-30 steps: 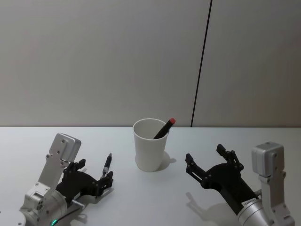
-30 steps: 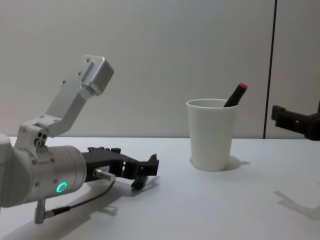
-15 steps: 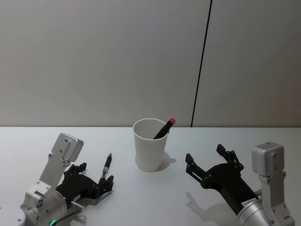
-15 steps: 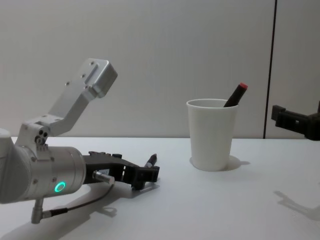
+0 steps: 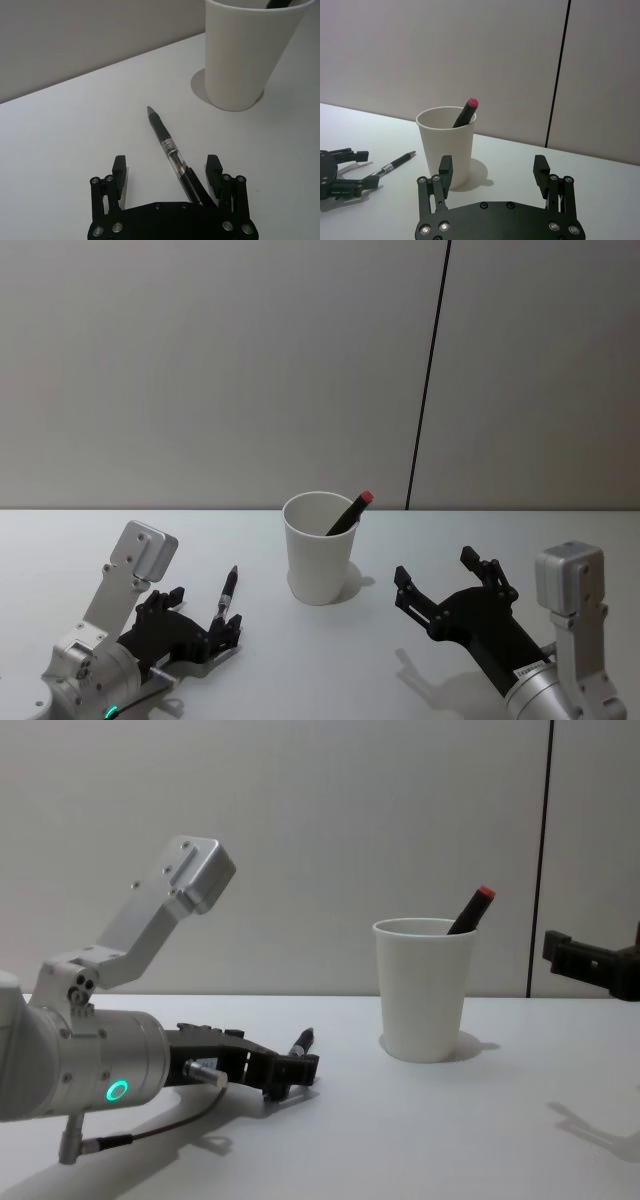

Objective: Place the pen into the pen holder.

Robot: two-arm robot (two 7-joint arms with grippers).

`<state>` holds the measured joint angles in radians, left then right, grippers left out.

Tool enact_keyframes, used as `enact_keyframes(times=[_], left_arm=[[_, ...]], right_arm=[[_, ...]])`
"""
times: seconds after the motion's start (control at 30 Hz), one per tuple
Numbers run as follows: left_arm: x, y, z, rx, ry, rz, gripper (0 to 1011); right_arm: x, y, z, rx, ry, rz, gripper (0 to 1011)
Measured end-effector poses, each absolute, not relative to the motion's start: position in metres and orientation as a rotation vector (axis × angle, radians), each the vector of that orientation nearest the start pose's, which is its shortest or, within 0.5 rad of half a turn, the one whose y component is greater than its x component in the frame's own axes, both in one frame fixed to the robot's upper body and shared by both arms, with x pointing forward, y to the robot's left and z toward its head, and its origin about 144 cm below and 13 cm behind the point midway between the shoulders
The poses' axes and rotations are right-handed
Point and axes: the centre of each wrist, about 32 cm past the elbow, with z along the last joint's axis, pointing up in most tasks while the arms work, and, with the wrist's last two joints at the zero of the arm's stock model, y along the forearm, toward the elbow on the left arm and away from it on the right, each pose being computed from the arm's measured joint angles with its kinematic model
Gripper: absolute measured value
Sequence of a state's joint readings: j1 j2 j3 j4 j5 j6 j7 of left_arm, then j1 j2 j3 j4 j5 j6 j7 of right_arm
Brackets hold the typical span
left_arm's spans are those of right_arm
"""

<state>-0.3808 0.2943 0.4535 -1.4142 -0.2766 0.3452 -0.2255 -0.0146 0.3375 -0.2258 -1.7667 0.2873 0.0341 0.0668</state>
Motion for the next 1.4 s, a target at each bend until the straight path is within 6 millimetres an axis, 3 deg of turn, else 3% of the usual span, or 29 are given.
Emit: enact_keyframes(times=[1.2,1.4], left_arm=[[0.541,0.1932,1.2019,0.281,0.165,1.005,1003],[0.5413,0.1931,1.2028,0.283,0.17,1.006,916]], right_arm=[[0.4433,-0.2371,1.1887,0.026,-0.075,-1.229,1001],[0.4433,-0.2371,1.1887,0.026,-0.075,-1.23,1001]])
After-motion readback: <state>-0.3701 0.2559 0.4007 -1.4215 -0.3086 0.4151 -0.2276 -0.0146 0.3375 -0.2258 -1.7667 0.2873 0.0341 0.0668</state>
